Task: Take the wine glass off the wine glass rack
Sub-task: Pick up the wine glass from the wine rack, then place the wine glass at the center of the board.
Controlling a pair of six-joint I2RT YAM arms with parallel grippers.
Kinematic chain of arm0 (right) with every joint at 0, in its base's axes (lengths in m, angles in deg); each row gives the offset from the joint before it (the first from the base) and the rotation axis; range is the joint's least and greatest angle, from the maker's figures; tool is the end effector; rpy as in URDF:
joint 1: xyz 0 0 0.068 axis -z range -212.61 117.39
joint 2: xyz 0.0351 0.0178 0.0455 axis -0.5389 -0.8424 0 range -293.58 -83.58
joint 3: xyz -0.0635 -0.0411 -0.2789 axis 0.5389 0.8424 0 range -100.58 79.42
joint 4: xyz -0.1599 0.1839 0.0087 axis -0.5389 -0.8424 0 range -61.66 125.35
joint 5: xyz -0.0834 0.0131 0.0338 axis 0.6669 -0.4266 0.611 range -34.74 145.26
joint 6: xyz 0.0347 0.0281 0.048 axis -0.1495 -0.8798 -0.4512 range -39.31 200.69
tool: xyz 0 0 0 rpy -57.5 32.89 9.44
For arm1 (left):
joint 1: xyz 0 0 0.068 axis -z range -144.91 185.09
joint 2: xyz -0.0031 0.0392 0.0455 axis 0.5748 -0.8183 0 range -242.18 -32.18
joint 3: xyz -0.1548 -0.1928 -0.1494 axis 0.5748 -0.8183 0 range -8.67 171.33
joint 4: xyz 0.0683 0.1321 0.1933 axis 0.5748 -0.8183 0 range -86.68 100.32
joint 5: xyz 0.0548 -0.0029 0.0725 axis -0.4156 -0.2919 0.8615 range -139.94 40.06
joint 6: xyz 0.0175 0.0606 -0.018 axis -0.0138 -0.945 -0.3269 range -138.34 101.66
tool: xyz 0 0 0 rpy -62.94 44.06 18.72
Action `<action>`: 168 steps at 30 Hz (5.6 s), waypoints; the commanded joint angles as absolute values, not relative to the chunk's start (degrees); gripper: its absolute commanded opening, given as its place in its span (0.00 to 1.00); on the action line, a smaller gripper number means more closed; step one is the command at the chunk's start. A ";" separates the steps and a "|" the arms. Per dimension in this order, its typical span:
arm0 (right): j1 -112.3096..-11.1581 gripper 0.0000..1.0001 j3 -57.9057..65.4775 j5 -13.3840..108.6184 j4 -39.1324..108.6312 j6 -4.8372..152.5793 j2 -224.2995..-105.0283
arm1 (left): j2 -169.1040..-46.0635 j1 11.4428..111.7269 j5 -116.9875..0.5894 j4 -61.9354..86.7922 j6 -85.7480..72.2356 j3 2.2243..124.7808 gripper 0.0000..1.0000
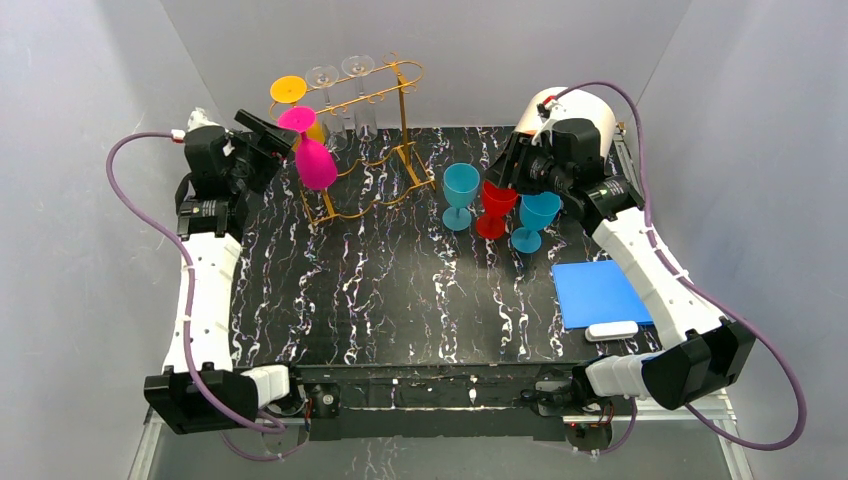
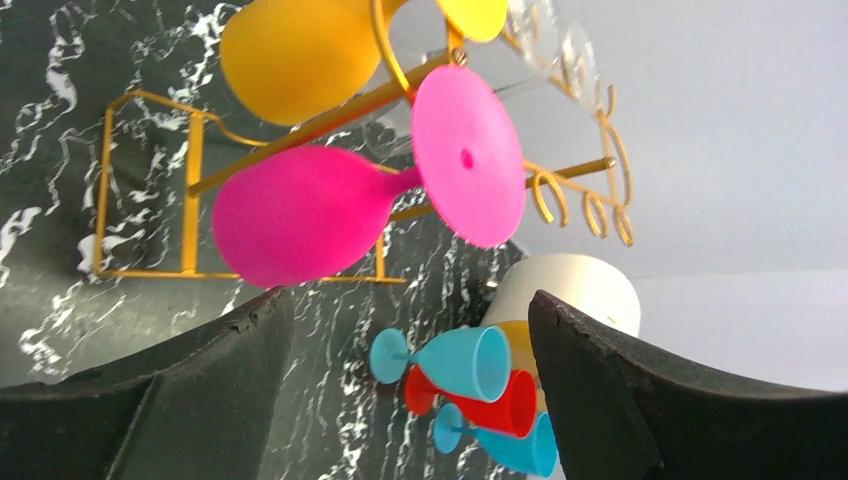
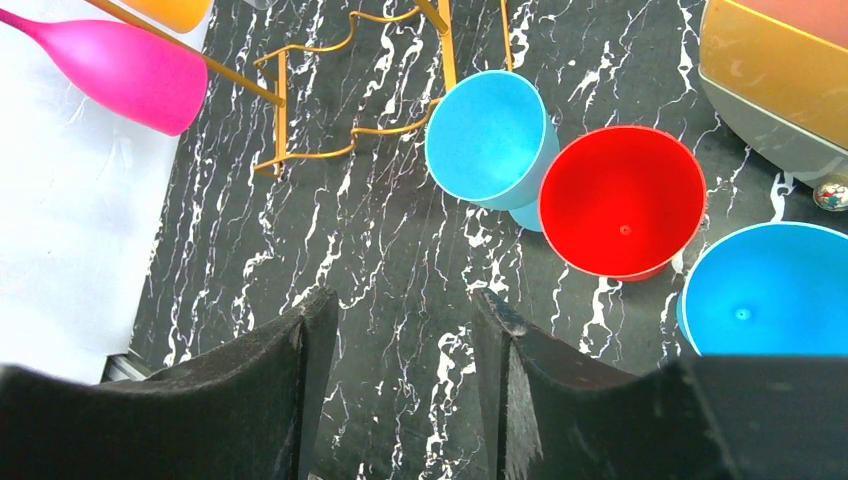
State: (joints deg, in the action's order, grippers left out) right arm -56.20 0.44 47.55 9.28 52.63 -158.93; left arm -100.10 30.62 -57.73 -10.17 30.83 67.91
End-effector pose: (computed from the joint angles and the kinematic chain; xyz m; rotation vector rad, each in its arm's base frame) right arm 0.2598 0.1209 0.4116 -0.0123 2.0296 0.7138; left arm 0.2514 0.0127 0.4413 -0.7329 1.6735 -0.6783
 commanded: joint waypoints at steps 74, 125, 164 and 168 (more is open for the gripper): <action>-55.92 0.64 -0.21 42.17 14.61 46.86 -159.00 | -106.56 23.31 -75.99 42.70 63.88 51.37 0.00; -55.91 0.70 -1.33 42.54 16.42 40.63 -160.96 | -99.62 23.88 -81.01 11.14 38.24 61.49 0.00; -63.24 0.40 5.39 4.08 55.48 18.98 -172.88 | -101.28 47.82 -100.03 22.75 29.92 51.67 0.00; -63.28 0.29 6.13 4.49 55.95 18.74 -172.75 | -101.12 48.00 -100.82 21.96 29.83 51.24 0.00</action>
State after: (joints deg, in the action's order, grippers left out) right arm -63.11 8.37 5.87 51.88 19.32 -173.34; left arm -101.52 47.55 -98.03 21.92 30.53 51.12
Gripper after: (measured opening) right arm 0.328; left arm 0.017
